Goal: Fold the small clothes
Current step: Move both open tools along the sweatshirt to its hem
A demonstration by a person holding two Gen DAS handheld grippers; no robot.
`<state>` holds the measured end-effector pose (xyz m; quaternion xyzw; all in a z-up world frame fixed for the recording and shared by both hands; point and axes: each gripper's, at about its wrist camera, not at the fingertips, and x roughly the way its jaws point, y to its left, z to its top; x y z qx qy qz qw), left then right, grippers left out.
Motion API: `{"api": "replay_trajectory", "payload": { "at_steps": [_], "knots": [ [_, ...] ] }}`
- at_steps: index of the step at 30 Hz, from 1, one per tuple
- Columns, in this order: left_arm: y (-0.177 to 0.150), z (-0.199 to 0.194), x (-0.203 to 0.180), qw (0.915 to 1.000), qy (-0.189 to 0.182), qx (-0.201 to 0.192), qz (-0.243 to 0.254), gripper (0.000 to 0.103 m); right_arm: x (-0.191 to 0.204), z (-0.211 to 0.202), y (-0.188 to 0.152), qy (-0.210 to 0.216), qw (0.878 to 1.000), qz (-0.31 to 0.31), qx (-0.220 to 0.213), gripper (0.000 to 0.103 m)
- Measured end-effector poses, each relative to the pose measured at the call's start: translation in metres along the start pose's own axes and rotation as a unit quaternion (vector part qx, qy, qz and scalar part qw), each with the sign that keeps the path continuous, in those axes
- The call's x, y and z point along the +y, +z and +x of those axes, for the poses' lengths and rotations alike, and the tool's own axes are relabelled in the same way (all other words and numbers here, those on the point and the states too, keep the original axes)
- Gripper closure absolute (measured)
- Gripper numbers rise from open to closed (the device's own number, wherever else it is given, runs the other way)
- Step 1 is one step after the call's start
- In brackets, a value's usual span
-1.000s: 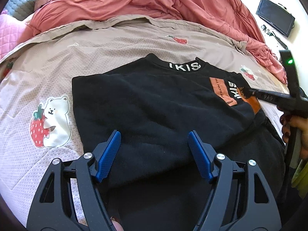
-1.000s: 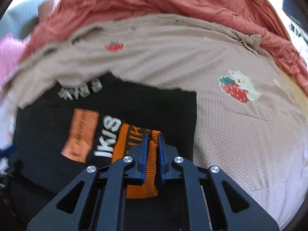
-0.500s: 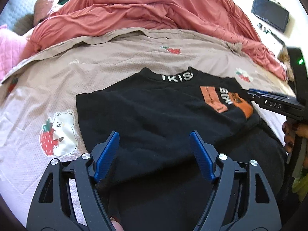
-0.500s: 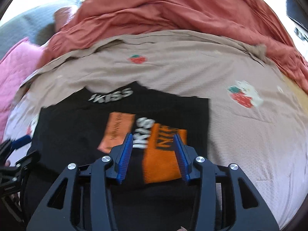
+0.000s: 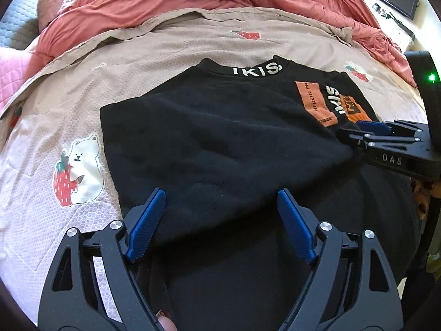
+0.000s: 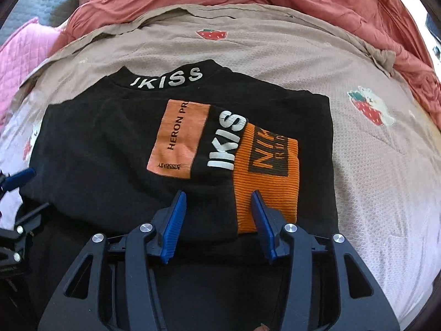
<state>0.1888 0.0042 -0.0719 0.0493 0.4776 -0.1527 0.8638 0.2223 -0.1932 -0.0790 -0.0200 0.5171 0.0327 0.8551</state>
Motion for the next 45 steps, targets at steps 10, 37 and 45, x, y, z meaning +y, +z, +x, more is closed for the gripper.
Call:
{"api": "replay_trajectory", "payload": {
  "at_steps": [10,37,45],
  "knots": [
    [0.003,-0.010,0.003,0.9998,-0.010,-0.011,-0.014,0.027,-0.011,-0.021,-0.015,0.013,0.999,0.041,-0.007,0.048],
    [-0.016,-0.064,0.020,0.9965,0.013,-0.069,-0.045,0.010,-0.032,-0.090,-0.044,0.054,0.994,0.053,-0.075,0.006],
    [-0.033,-0.082,0.023,0.9939,0.020,-0.071,-0.082,0.010,-0.038,-0.112,-0.051,0.058,0.993,0.038,-0.091,0.006]
  ]
}}
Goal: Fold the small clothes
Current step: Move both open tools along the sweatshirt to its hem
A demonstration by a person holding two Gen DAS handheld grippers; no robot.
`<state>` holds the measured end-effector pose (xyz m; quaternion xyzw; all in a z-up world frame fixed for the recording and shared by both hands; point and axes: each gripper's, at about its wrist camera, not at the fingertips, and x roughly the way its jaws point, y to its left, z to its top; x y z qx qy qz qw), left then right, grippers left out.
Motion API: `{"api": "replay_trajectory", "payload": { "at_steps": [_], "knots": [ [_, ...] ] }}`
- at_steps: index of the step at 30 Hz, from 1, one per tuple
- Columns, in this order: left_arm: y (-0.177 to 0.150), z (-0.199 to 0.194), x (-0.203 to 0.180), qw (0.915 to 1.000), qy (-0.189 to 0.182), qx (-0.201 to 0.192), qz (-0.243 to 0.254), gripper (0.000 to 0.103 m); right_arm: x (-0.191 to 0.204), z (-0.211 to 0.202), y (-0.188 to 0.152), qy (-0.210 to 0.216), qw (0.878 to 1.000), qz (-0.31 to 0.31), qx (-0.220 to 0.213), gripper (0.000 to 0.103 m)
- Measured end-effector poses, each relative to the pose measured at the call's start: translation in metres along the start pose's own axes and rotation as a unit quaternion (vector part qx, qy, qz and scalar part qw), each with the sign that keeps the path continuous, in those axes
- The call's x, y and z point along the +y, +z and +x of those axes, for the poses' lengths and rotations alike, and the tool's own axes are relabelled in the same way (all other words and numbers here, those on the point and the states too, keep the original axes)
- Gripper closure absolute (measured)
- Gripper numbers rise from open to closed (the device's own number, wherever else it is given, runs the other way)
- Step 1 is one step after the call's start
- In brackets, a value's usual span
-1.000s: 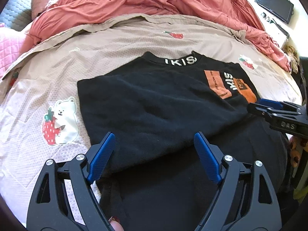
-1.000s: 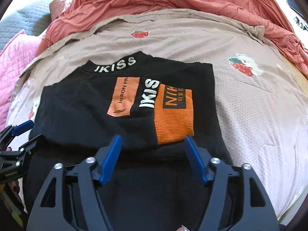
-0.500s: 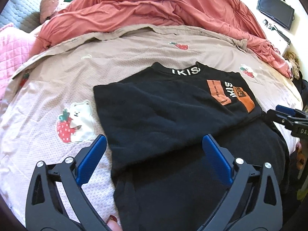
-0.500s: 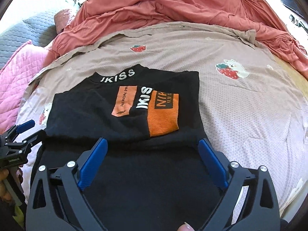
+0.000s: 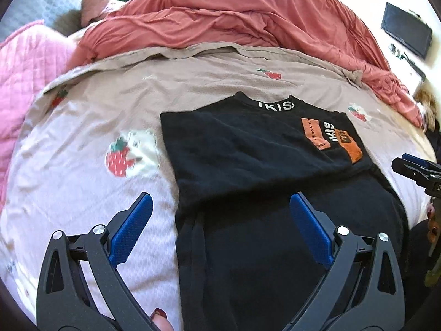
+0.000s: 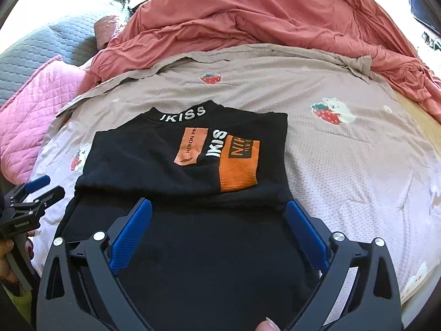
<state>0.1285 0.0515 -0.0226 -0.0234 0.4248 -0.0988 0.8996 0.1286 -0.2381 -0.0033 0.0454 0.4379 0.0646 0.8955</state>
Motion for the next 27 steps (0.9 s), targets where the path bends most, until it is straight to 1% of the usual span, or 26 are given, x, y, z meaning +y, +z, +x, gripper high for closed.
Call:
{"api": "replay_trajectory", "payload": {
  "at_steps": [5,10,15,21,27],
  "knots": [
    [-0.012,-0.016,0.005,0.9995,-0.009,0.000,-0.031,0.010,-0.008,-0.021,-0.005,0.000,1.000,-0.004,-0.010,0.006],
    [-0.020,-0.034,0.003,0.9994,0.008,-0.010,-0.031,0.010,-0.018,-0.039,-0.012,0.000,1.000,-0.001,-0.017,0.006],
    [-0.031,-0.049,0.007,0.9991,0.017,-0.008,-0.037,0.010,-0.028,-0.053,-0.022,-0.004,1.000,0.002,-0.018,0.006],
    [-0.045,-0.060,0.016,0.9979,0.017,0.004,-0.063,0.010,-0.038,-0.066,-0.040,-0.010,1.000,0.003,-0.006,0.006],
    [-0.065,-0.063,0.023,0.9954,0.012,0.033,-0.089,0.010,-0.053,-0.072,-0.056,-0.021,0.999,0.026,0.013,0.006]
  ]
}}
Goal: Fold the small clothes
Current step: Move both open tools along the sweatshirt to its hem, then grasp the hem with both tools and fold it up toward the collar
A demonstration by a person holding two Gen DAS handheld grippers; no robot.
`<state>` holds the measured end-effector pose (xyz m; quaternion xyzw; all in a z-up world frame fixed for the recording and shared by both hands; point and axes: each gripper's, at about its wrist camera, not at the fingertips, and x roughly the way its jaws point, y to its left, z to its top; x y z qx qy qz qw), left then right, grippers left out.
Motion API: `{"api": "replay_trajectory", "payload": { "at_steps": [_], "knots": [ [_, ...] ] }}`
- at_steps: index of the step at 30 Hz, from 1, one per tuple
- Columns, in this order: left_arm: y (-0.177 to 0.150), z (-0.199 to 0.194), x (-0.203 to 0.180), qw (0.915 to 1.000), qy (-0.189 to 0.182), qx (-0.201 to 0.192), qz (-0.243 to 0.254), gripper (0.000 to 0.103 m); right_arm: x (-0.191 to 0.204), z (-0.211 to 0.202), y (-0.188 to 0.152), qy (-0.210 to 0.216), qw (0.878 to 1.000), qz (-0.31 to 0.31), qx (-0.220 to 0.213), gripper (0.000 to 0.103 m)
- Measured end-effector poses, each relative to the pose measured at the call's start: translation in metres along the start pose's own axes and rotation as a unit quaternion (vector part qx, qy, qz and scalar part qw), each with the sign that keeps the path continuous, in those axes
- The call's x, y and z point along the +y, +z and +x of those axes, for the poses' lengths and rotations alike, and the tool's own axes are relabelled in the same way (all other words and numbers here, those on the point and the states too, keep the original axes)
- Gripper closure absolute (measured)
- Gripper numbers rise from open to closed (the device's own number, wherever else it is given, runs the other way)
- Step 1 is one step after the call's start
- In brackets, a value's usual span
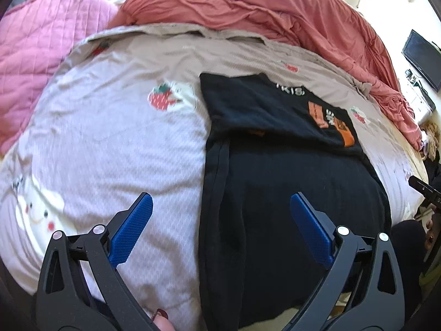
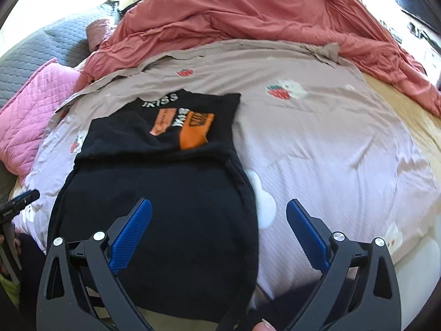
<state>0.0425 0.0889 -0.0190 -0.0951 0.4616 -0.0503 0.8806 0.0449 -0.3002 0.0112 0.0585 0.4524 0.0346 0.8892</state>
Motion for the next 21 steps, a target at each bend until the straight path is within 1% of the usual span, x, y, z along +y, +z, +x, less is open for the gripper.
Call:
{"api": "replay_trajectory", "payload": {
  "at_steps": [3,7,13,16,19,20,21],
  "knots": [
    [-0.010,0.001,0.002,0.9998,0.004,0.018,-0.005,0.010,-0.007,-0.002,-0.007,0.002,1.000,0.013,0.012,0.006],
    [-0.022,0.001,0.003,0.9992,0.008,0.040,-0.008,0.010,-0.011,-0.003,-0.017,0.005,0.999,0.015,0.036,0.006],
    [-0.041,0.007,0.004,0.9970,0.003,0.077,-0.011,0.010,-0.010,0.009,-0.040,0.011,0.995,0.019,0.099,0.006],
    [-0.045,0.006,0.001,0.9964,0.004,0.084,-0.005,0.010,-0.011,0.017,-0.043,-0.002,0.993,0.020,0.120,0.006],
    [-0.049,0.009,-0.002,0.9956,0.002,0.094,0.003,0.010,-0.012,0.021,-0.046,-0.004,0.991,0.018,0.133,0.008],
    [-0.051,0.010,-0.004,0.9951,0.002,0.099,0.005,0.010,-0.012,0.025,-0.047,-0.006,0.990,0.017,0.141,0.014],
    [-0.052,0.012,-0.004,0.9946,0.002,0.104,0.008,0.010,-0.011,0.029,-0.049,-0.006,0.988,0.015,0.152,0.015]
  ]
}}
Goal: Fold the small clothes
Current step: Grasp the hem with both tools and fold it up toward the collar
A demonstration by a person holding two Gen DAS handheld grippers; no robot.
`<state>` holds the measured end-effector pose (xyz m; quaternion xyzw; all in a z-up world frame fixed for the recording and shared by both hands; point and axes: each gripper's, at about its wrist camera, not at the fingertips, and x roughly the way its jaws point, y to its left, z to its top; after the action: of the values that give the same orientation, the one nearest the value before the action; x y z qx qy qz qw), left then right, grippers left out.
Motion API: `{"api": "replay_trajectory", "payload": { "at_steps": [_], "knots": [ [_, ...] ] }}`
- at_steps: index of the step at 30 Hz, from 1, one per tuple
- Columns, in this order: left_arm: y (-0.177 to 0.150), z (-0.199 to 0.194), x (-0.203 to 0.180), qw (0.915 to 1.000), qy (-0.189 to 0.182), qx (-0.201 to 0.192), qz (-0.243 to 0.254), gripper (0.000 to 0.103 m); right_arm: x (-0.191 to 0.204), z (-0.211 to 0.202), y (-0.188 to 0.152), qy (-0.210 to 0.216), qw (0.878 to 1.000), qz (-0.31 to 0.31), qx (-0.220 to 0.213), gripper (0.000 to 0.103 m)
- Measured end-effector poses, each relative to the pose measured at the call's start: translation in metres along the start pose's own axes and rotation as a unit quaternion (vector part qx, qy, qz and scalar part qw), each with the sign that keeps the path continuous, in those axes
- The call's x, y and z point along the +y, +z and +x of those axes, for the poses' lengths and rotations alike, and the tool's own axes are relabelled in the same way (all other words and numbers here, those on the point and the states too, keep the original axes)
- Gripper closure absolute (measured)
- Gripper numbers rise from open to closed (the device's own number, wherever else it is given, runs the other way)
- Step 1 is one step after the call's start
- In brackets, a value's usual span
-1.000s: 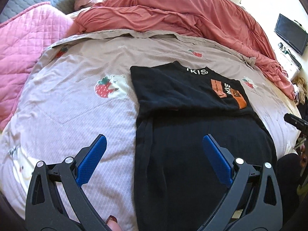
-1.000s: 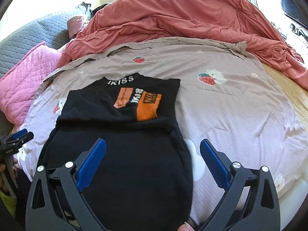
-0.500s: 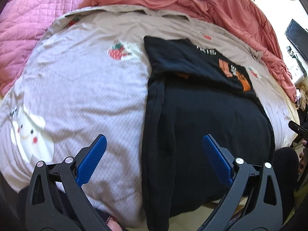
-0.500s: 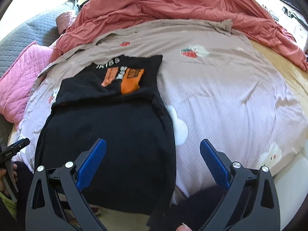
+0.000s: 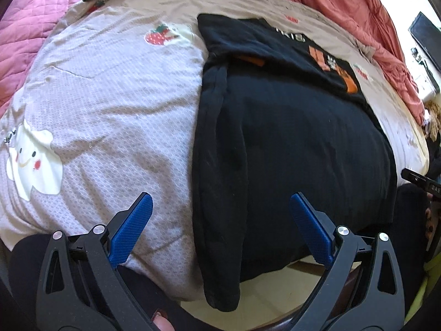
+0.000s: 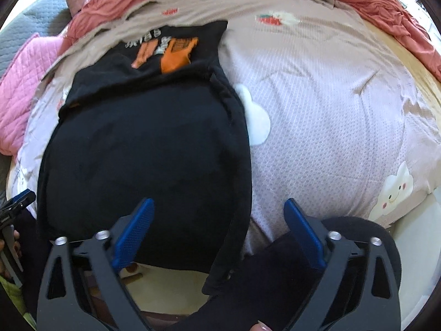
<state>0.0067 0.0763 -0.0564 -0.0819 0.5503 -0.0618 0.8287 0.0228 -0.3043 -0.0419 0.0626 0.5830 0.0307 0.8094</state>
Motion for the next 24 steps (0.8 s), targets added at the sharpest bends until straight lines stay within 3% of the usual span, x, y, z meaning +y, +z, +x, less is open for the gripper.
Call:
{"api": "replay_trajectory", "payload": {
  "at_steps": [2,7,8,9,12,14,16,19,21,24],
  "knots": [
    [0.000,0.005,-0.001,0.9999,-0.001,0.013,0.002,0.010,0.000,0.009,0.001,-0.004,1.000,-0.004,0.018,0.016],
    [-0.003,0.015,0.001,0.9993,-0.007,0.037,-0.005,0.010,0.000,0.029,0.001,-0.007,0.998,-0.001,0.061,0.035],
    [-0.004,0.017,0.002,0.9991,-0.009,0.041,-0.008,0.010,0.000,0.031,0.000,0.001,0.998,-0.003,0.064,0.049],
    [-0.005,0.019,0.003,0.9988,-0.010,0.045,-0.012,0.010,0.001,0.032,-0.001,0.009,0.998,-0.005,0.067,0.070],
    [-0.005,0.021,0.008,0.9983,-0.014,0.050,-0.026,0.010,0.000,0.024,-0.001,0.040,0.998,-0.007,0.047,0.094],
    [-0.006,0.021,0.010,0.9981,-0.019,0.050,-0.030,0.010,0.001,0.012,-0.002,0.078,0.997,-0.011,0.020,0.094],
    [-0.007,0.021,0.009,0.9981,-0.018,0.051,-0.029,0.010,0.003,0.007,-0.003,0.088,0.996,-0.016,0.012,0.094],
    [-0.008,0.019,0.006,0.9985,-0.012,0.049,-0.019,0.019,0.002,0.012,-0.005,0.074,0.997,-0.012,0.023,0.094],
    [-0.009,0.017,0.005,0.9988,-0.011,0.044,-0.016,0.035,0.002,0.015,-0.004,0.059,0.998,-0.005,0.035,0.090],
    [-0.009,0.019,0.005,0.9982,-0.027,0.049,-0.021,0.040,-0.002,0.023,-0.007,0.054,0.997,0.007,0.054,0.080]
  ]
}}
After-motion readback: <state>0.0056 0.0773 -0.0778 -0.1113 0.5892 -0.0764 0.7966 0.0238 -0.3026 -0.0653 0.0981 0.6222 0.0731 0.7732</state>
